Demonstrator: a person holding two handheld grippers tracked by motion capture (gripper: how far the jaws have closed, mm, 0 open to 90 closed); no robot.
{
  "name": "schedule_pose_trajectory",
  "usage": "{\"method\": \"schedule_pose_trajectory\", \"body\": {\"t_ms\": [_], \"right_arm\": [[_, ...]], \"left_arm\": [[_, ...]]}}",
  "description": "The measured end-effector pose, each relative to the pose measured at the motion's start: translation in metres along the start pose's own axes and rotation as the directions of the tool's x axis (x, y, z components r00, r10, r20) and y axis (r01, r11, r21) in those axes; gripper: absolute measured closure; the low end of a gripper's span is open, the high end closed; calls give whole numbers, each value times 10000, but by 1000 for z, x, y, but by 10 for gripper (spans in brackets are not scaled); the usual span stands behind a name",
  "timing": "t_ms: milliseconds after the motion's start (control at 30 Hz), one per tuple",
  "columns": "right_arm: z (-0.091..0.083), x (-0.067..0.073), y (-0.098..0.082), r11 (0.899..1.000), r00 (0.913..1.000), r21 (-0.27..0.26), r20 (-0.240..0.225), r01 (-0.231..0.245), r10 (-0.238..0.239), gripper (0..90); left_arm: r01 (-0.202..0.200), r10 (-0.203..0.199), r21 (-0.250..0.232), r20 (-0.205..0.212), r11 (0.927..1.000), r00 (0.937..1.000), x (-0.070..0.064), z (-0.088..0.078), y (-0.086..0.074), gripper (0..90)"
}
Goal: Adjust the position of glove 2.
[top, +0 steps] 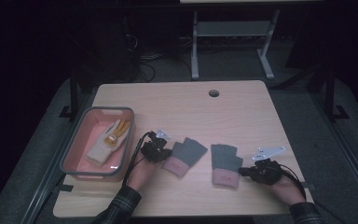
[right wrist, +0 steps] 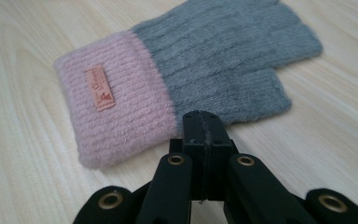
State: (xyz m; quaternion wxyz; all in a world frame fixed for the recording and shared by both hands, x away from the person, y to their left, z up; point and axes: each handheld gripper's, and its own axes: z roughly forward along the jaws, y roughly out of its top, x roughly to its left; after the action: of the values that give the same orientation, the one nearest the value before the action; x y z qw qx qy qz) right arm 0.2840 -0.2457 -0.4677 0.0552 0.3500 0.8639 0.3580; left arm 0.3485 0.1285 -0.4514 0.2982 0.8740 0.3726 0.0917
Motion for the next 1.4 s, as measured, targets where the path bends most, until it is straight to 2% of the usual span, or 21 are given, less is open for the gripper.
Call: {"method": "schedule_pose_trajectory", "body": {"t_ms": [233,467,567,667,767,867,900,1033,1133,1200,1267,1333,1400], "right_arm": [[7,8,5,9994,9989,32,-334,343,-341,900],[11,13,9,9988,9973,5,-543,485,-484,900],[14,15,11,9977,9957,-6,-630,675,-674,900],[14,17,12,9981,9962,52,-632,608,-603,900],[13,16,12,9979,9959,-40,-638,648,-649,900],[14,16,13,9981,9961,13,-630,614,-612,900],[14,16,12,9978,9958,-29,-633,657,-657,900],[14,16,12,9976,9957,-33,-629,687,-687,900],[14,16,12,9977,9958,-1,-607,682,-681,900],[14,16,13,9981,9962,17,-616,623,-620,900],[15,16,13,9979,9960,30,-624,640,-637,900],[15,16,13,9978,9959,41,-626,655,-651,900],[15,16,13,9976,9956,4,-625,698,-696,900]], "left_arm": [[110,-108,-55,464,9999,9989,-12,7,0,893],[-50,62,-192,657,9998,9978,-20,13,3,891],[-22,40,-287,654,9996,9979,-20,12,4,851],[320,-283,-643,577,9974,9979,-14,8,5,736],[627,-569,-768,747,9951,9956,-10,7,7,612],[883,-789,-906,1031,9920,9915,-11,10,8,581],[936,-847,-870,1008,9918,9913,-13,12,8,571],[820,-754,-658,978,9945,9924,-16,19,7,553],[612,-557,-702,779,9956,9954,-19,20,8,571],[540,-478,-622,975,9966,9941,-20,20,8,697],[548,-491,-559,987,9969,9939,-21,21,9,791],[548,-496,-570,900,9969,9947,-22,21,10,854],[543,-502,-671,612,9963,9969,-19,20,12,865]]}}
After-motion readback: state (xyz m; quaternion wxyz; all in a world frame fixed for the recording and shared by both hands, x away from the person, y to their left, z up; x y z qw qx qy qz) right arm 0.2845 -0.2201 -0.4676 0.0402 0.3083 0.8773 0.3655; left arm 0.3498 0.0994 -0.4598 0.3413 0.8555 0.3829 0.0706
